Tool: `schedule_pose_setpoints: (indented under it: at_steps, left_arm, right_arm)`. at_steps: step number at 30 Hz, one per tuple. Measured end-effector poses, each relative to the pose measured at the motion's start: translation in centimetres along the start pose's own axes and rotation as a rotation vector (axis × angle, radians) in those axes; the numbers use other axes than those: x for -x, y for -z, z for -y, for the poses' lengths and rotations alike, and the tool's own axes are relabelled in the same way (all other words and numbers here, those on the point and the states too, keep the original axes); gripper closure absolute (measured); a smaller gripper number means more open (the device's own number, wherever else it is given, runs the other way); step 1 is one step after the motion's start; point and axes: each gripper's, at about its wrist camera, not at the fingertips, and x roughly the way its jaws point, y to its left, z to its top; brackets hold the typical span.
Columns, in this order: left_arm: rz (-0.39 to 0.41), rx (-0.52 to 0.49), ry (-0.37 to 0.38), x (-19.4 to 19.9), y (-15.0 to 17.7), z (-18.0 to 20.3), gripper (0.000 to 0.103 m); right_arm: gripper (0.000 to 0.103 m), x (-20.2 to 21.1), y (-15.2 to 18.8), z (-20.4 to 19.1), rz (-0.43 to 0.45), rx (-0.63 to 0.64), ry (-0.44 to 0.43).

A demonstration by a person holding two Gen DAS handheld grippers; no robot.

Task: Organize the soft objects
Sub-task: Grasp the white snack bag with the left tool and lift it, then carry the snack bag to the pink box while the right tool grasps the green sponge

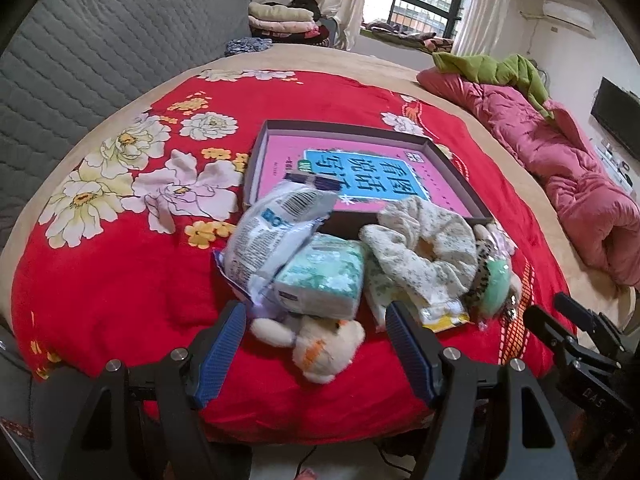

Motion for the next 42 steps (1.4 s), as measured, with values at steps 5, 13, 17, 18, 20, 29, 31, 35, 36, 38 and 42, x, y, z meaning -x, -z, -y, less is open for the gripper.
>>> schedule_pose_setpoints:
  at_steps: [5, 13, 17, 18, 20, 29, 31, 35, 36, 38, 42]
  left_arm:
    - [0.024, 0.024, 0.003, -0.5, -1.0, -1.5, 0.031]
    - [0.024, -0.001, 0.015, -2.2, -3.2, -2.8, 0.031]
    - [0.005, -0.002, 0.007, -3.7, -4.1, -3.4, 0.031]
    - [0.001, -0.001, 0.004, -4.1, -4.3, -3.5, 0.031]
    - [-0.009, -0.005, 0.006, -4.9, -4.6, -3.6, 0.031]
    - [-0.055, 0.017, 0.005, -7.9, -5.2, -4.1, 0.031]
    - [-0.060, 0.032, 0.005, -8.3, -5.4, -4.5, 0.031]
    - [-0.065, 0.052, 0.002, -9.0, -5.6, -5.1, 0.031]
    - [-0.064, 0.056, 0.004, -9.1, -5.6, -5.3, 0.032]
    - [-0.056, 0.064, 0.016, -9.3, -5.7, -5.5, 0.039]
    - [-0.047, 0.072, 0.025, -9.5, -5.5, -5.8, 0.053]
  right_arm:
    - [0.024, -1.0, -0.2, -0.1, 0.003, 0.024, 0.010]
    - [0.038, -3.0, -0.3, -0.5, -0.027, 0.063, 0.000]
    - [0.043, -3.7, -0.3, -1.0, -0.027, 0.093, -0.005]
    - [0.046, -3.8, -0.3, -1.1, -0.027, 0.098, -0.005]
    - [0.050, -4.2, -0.4, -1.2, -0.029, 0.107, -0.005]
    - [0.060, -5.4, -0.7, -1.0, -0.031, 0.126, 0.000]
    - [0.060, -5.6, -0.7, -1.1, -0.032, 0.133, 0.006]
    - [0.060, -6.0, -0.7, -1.1, -0.035, 0.136, 0.015]
    - [0.060, -6.0, -0.7, -1.1, -0.033, 0.136, 0.016]
    - [0.060, -6.2, -0.7, -1.0, -0.030, 0.137, 0.010]
    - [0.071, -6.0, -0.8, -0.7, -0.016, 0.124, -0.004]
